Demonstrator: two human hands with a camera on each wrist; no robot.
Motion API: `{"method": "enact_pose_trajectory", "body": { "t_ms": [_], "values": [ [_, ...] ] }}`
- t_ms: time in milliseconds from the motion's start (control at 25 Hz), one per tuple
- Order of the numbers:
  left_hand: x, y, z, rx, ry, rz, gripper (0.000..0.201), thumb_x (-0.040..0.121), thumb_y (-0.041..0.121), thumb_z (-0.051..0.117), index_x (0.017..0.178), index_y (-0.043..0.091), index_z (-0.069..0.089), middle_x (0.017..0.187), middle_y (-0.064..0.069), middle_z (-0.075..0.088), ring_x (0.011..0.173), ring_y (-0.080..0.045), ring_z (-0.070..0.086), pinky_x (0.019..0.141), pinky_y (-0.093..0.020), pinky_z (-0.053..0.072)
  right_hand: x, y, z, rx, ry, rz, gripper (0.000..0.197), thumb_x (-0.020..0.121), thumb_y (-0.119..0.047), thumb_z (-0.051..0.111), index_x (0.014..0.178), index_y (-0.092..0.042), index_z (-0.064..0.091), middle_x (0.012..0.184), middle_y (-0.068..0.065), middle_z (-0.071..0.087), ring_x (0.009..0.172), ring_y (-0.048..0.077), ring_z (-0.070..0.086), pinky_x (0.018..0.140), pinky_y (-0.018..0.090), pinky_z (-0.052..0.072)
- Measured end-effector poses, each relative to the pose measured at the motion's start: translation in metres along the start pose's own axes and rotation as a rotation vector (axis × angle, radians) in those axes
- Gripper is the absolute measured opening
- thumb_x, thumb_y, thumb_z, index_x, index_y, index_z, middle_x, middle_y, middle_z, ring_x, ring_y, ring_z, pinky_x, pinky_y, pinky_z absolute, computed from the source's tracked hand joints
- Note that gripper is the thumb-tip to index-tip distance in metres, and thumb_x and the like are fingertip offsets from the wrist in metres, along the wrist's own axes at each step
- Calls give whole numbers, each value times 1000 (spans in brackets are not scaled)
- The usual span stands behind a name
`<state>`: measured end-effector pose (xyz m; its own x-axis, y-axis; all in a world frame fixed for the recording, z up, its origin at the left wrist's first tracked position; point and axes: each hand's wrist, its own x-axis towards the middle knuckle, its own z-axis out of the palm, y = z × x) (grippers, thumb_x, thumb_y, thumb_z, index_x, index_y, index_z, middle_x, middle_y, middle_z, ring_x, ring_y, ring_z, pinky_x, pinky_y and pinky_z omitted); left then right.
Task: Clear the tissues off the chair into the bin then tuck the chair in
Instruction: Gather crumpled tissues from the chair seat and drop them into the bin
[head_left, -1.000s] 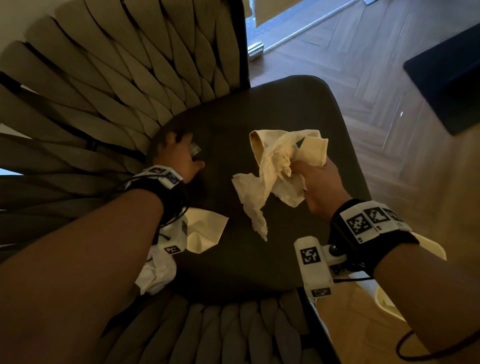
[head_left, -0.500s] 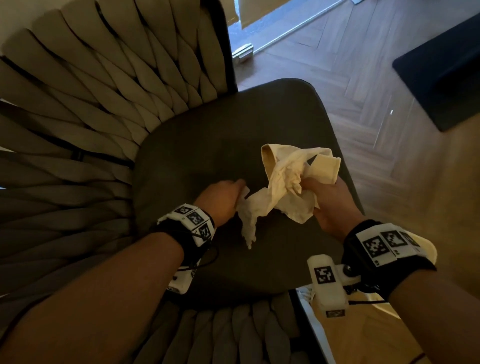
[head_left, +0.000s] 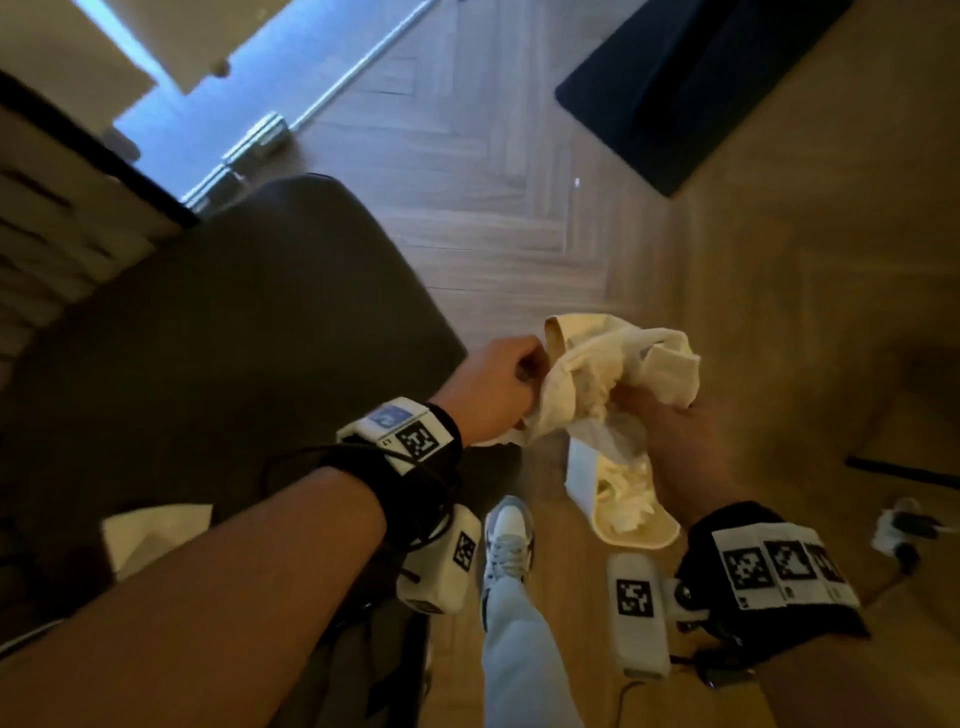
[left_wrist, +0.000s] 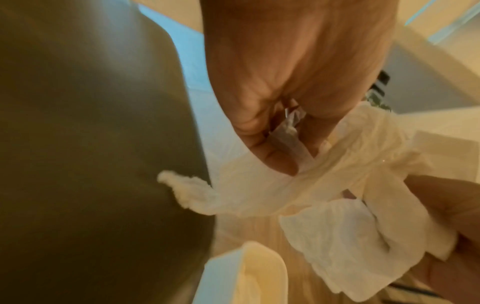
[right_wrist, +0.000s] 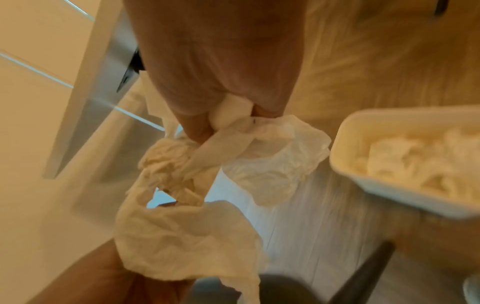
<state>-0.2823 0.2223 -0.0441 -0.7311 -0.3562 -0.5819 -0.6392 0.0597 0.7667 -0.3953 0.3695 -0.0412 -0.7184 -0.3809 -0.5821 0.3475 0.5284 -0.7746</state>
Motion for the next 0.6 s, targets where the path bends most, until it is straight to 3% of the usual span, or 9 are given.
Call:
{"method": "enact_pose_trajectory", "body": {
  "t_ms": [120,200,360,400,480,600],
  "values": [
    [41,23,82,-35,-80,-18,12,89,-2,48,94,-1,59,84,-19,65,68,-30,67,58,-33,60,17,29,-70,-6,123,4,19,77,-10,70,88,-25,65,87,2,69,81,15,67,72,35,54],
    [67,29,137,15,-157,-42,14,86,-3,48,91,3,59,80,-15,65,63,-27,66,50,-27,57,26,54,-111,14,211,46,26,76,-6,70,95,-22,63,88,-3,67,82,13,66,68,30,52],
    [113,12,216,58,-254,-131,17,85,-1,46,95,3,60,82,-13,65,71,-31,69,50,-28,53,55,129,-154,26,374,217,37,66,-13,72,101,-22,65,93,1,69,91,26,66,79,43,55],
    [123,3,229,85,-235,-153,17,86,2,46,95,4,60,81,-12,65,72,-31,68,49,-27,51,62,149,-154,36,401,271,36,67,-12,71,100,-21,62,90,-1,67,92,26,64,78,41,52],
    [145,-21,250,125,-146,-213,16,87,9,48,95,9,62,82,-9,65,79,-30,66,60,-31,52,78,181,-143,54,429,357,36,70,-8,69,101,-22,59,89,-1,62,92,27,60,78,38,48],
    [177,-60,272,129,36,-346,14,89,17,53,98,12,62,94,-7,65,88,-27,61,75,-32,48,102,227,-114,116,389,436,31,70,-9,67,92,-27,55,95,6,64,91,33,63,81,45,53]
  ]
}}
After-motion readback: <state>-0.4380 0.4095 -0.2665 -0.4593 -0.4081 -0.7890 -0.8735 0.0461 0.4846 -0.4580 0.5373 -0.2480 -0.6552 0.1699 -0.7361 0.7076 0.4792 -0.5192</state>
